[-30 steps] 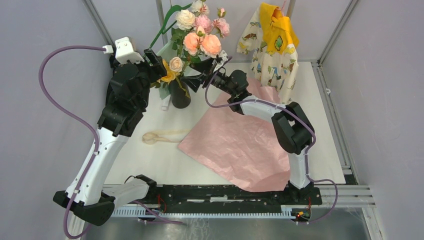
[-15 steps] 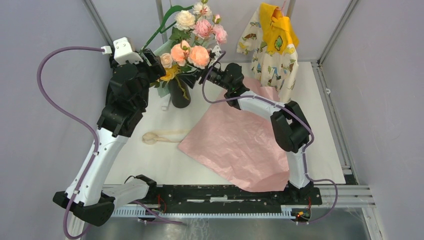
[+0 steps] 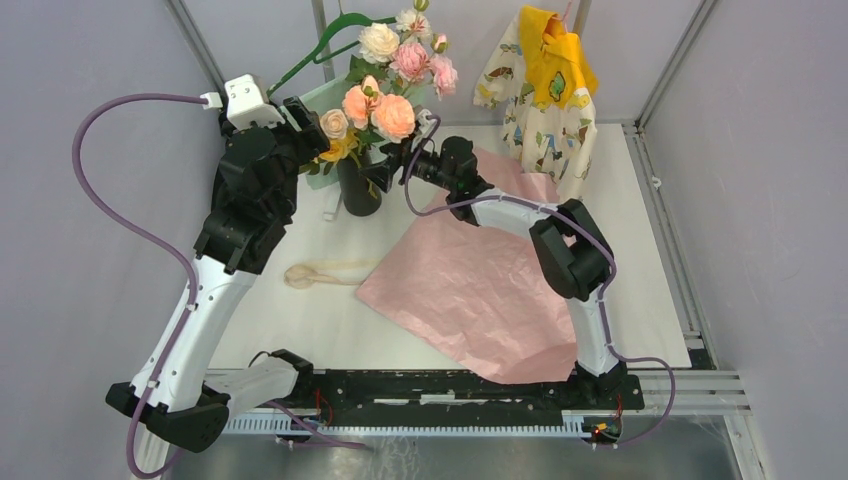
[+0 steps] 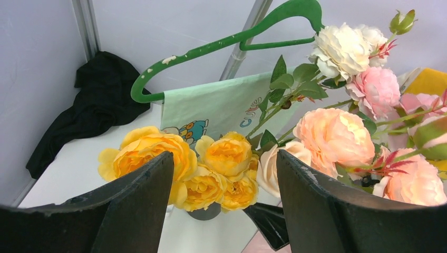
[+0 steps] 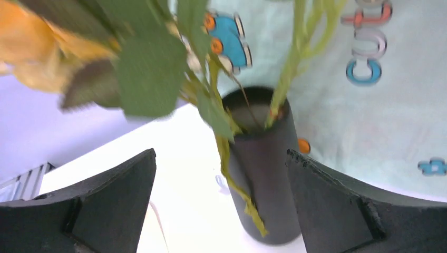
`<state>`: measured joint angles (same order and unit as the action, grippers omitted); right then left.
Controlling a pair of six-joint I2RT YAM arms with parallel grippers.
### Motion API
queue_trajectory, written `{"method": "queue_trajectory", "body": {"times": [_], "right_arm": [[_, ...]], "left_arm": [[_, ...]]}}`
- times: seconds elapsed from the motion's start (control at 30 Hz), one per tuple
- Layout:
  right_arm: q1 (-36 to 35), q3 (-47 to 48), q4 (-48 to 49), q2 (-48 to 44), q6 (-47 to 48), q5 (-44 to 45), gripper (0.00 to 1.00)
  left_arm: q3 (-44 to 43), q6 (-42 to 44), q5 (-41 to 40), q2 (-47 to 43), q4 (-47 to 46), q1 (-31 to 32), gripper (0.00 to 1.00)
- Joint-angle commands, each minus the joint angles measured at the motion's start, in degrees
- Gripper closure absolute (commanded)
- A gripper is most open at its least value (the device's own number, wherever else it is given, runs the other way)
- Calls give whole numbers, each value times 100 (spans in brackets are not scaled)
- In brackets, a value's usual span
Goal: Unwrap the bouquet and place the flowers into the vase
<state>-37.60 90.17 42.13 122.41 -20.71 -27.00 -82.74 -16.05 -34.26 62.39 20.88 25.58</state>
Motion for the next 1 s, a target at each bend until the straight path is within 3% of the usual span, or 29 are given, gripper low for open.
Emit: {"method": "queue_trajectory", "body": {"times": [0.0,0.43,0.73,0.97], "right_arm": [[-9,-455,122,-458,228,193,2],[26,-2493,-46,-1846,976,662,2],[34,-4097,-862,-3730,1690,2568,2],[34,-3975,-2150,-4909,2396,4194,2]], "left_arm": [[-21,23,-114,-51,-260,22,22],[-38,65,-254,-69,-256,25,22],[-298,192,-588,-7,-180,16,22],[-294,23,-570,8,-65,12,22]]}}
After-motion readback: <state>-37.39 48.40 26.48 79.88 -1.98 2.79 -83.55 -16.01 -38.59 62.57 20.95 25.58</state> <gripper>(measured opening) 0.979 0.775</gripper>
